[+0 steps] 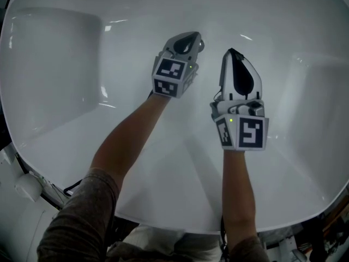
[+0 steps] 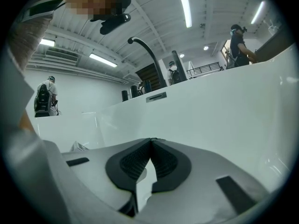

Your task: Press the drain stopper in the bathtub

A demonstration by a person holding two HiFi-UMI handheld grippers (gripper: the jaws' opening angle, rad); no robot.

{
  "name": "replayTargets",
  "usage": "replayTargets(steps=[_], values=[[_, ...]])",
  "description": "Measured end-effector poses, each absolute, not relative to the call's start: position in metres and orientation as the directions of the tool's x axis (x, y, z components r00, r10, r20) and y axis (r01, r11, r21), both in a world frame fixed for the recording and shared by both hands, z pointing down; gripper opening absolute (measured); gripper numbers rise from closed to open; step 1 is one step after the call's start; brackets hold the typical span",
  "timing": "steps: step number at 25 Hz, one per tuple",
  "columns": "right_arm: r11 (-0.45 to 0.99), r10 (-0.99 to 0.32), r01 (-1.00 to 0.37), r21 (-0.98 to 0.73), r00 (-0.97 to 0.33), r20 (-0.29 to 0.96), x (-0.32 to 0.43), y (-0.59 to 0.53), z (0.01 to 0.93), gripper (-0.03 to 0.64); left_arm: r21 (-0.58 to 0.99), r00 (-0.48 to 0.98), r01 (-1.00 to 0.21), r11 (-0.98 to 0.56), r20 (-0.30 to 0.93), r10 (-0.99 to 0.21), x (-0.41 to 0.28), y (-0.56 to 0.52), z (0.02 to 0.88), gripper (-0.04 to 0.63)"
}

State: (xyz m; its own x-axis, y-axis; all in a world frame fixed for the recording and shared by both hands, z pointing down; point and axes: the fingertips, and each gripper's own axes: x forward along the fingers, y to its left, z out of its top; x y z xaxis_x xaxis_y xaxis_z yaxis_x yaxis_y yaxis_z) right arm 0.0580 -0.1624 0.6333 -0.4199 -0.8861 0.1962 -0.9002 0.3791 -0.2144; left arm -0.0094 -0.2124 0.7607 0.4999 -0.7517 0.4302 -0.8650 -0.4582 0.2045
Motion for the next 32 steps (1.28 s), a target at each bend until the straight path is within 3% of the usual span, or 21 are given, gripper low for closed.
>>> replayTargets(steps=[16, 32], values=[[0.341, -0.889, -0.900, -0.272, -0.403, 0.217, 0.062, -0.164, 0.643, -0.002, 0.221, 0.402, -0.907, -0.359, 0.708, -0.581, -0.016, -0.206, 0.880, 0.002], [0.347, -0.875, -0.894, -0.285, -0.418, 0.245, 0.063, -0.163, 0.652, -0.002, 0.242, 0.362, -0.911, -0.333, 0.856, -0.369, -0.013, -0.193, 0.938, 0.002]])
